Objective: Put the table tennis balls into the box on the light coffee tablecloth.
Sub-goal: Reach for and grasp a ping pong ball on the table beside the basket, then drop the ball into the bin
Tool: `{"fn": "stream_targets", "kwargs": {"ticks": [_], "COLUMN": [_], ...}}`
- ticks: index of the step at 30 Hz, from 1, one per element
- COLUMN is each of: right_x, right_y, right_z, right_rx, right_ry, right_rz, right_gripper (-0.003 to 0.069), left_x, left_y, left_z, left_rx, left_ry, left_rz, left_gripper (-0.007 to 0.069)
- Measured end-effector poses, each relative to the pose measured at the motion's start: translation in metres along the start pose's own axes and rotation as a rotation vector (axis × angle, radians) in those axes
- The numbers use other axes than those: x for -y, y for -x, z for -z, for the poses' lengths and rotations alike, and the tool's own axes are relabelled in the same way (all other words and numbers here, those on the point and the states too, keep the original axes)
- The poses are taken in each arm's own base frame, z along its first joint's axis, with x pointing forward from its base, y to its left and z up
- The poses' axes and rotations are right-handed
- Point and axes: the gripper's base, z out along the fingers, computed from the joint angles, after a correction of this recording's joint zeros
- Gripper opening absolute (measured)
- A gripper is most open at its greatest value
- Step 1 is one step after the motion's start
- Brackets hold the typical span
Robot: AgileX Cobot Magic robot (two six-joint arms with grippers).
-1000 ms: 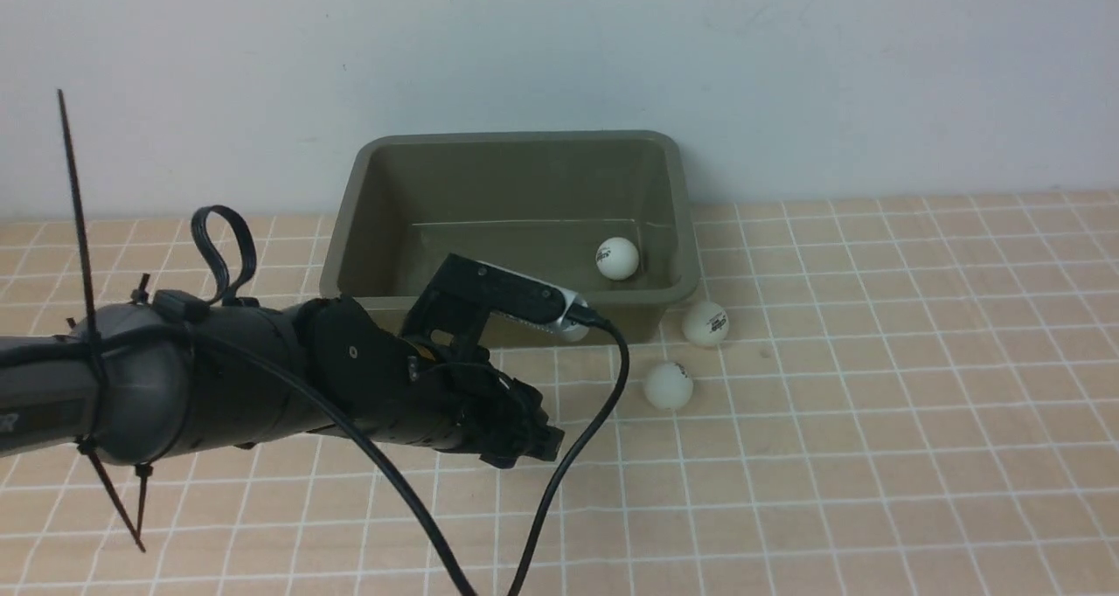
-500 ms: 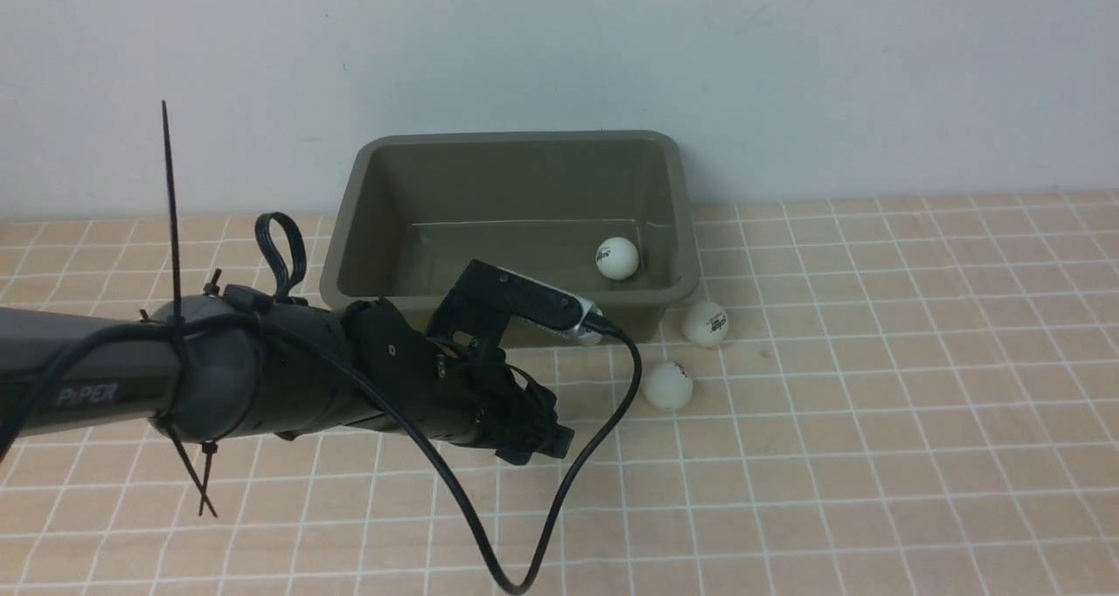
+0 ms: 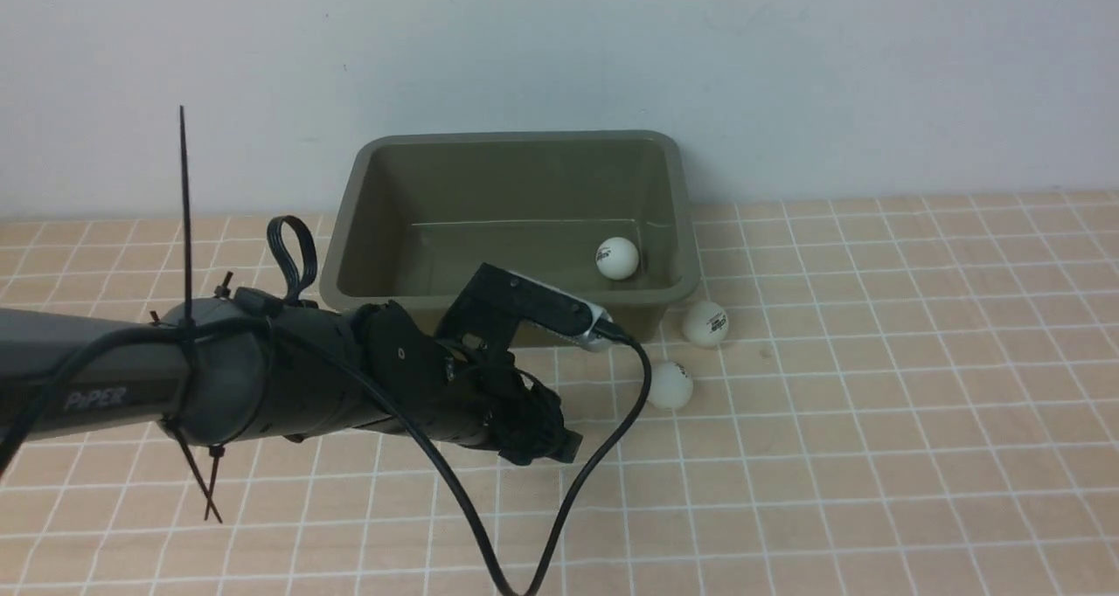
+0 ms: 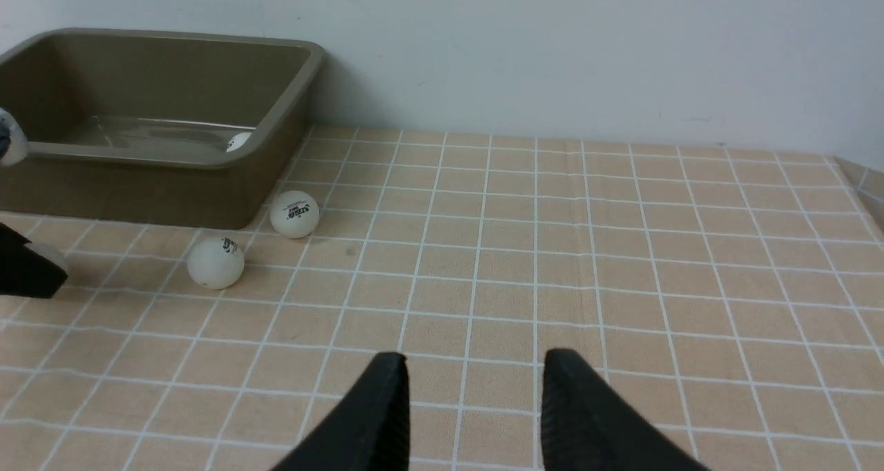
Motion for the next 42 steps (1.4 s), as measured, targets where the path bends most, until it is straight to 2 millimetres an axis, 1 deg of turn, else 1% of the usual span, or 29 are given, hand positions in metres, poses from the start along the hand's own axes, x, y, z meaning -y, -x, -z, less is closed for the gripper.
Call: {"fn": "stream_targets", "kwargs": {"ticks": [1, 3, 6, 9, 11, 12, 16, 17, 18, 19, 20, 22, 24, 27, 29, 31, 32, 33, 34, 36, 39, 40, 41, 42], "right_x": [0.000, 0.000, 0.000, 0.000, 0.000, 0.000, 0.000, 0.000, 0.000, 0.000, 0.000, 0.000, 0.000, 0.000, 0.000, 0.000, 0.000, 0.000, 0.000, 0.000, 0.000, 0.000, 0.000, 0.000], "right_y": [0.000, 0.000, 0.000, 0.000, 0.000, 0.000, 0.000, 0.000, 0.000, 0.000, 0.000, 0.000, 0.000, 0.000, 0.000, 0.000, 0.000, 0.000, 0.000, 0.000, 0.000, 0.000, 0.000, 0.000], "right_z": [0.000, 0.000, 0.000, 0.000, 0.000, 0.000, 0.000, 0.000, 0.000, 0.000, 0.000, 0.000, 0.000, 0.000, 0.000, 0.000, 0.000, 0.000, 0.000, 0.000, 0.000, 0.000, 0.000, 0.000], "right_rx": [0.000, 0.000, 0.000, 0.000, 0.000, 0.000, 0.000, 0.000, 0.000, 0.000, 0.000, 0.000, 0.000, 0.000, 0.000, 0.000, 0.000, 0.000, 0.000, 0.001, 0.001, 0.001, 0.001, 0.001], "right_ry": [0.000, 0.000, 0.000, 0.000, 0.000, 0.000, 0.000, 0.000, 0.000, 0.000, 0.000, 0.000, 0.000, 0.000, 0.000, 0.000, 0.000, 0.000, 0.000, 0.000, 0.000, 0.000, 0.000, 0.000], "right_rz": [0.007, 0.013, 0.016, 0.017, 0.018, 0.018, 0.019, 0.020, 0.020, 0.020, 0.020, 0.020, 0.020, 0.020, 0.020, 0.024, 0.024, 0.025, 0.025, 0.025, 0.033, 0.036, 0.044, 0.052], "right_gripper": [0.0252, 0.0252, 0.0252, 0.0252, 0.0252, 0.0252, 0.0252, 0.0252, 0.0252, 0.0252, 0.0252, 0.0252, 0.0252, 0.0252, 0.0252, 0.0252, 0.0252, 0.0252, 0.0252, 0.0252, 0.0252, 0.0252, 0.0252, 0.0252], "left_x": [0.006, 0.013, 0.017, 0.012, 0.004, -0.003, -0.033, -0.037, -0.052, -0.059, -0.067, -0.080, -0.089, -0.092, -0.090, -0.086, -0.085, -0.080, -0.077, -0.071, -0.065, -0.064, -0.060, -0.058], "left_y": [0.007, 0.015, 0.026, 0.039, 0.052, 0.060, 0.092, 0.095, 0.106, 0.109, 0.116, 0.122, 0.125, 0.127, 0.133, 0.145, 0.146, 0.154, 0.158, 0.166, 0.171, 0.171, 0.170, 0.168], "left_z": [0.010, 0.024, 0.042, 0.047, 0.050, 0.051, 0.049, 0.049, 0.044, 0.042, 0.037, 0.028, 0.018, 0.012, 0.017, 0.032, 0.034, 0.050, 0.062, 0.087, 0.116, 0.123, 0.141, 0.151], "left_rx": [0.038, 0.083, 0.148, 0.187, 0.199, 0.203, 0.228, 0.230, 0.234, 0.230, 0.223, 0.183, 0.122, 0.071, 0.054, 0.060, 0.061, 0.052, 0.049, 0.051, 0.040, 0.034, 0.010, -0.010], "left_ry": [-0.009, -0.020, -0.020, -0.011, -0.014, -0.014, -0.002, 0.000, 0.008, 0.009, 0.004, -0.023, -0.071, -0.118, -0.153, -0.184, -0.188, -0.220, -0.232, -0.237, -0.233, -0.231, -0.226, -0.224], "left_rz": [-0.032, -0.070, -0.094, -0.091, -0.075, -0.062, -0.028, -0.024, -0.008, -0.001, -0.001, -0.006, -0.015, -0.031, -0.052, -0.077, -0.078, -0.083, -0.088, -0.104, -0.110, -0.111, -0.110, -0.107], "left_gripper": [0.0316, 0.0316, 0.0316, 0.0316, 0.0316, 0.0316, 0.0316, 0.0316, 0.0316, 0.0316, 0.0316, 0.0316, 0.0316, 0.0331, 0.0360, 0.0385, 0.0386, 0.0384, 0.0380, 0.0357, 0.0317, 0.0305, 0.0269, 0.0244]}}
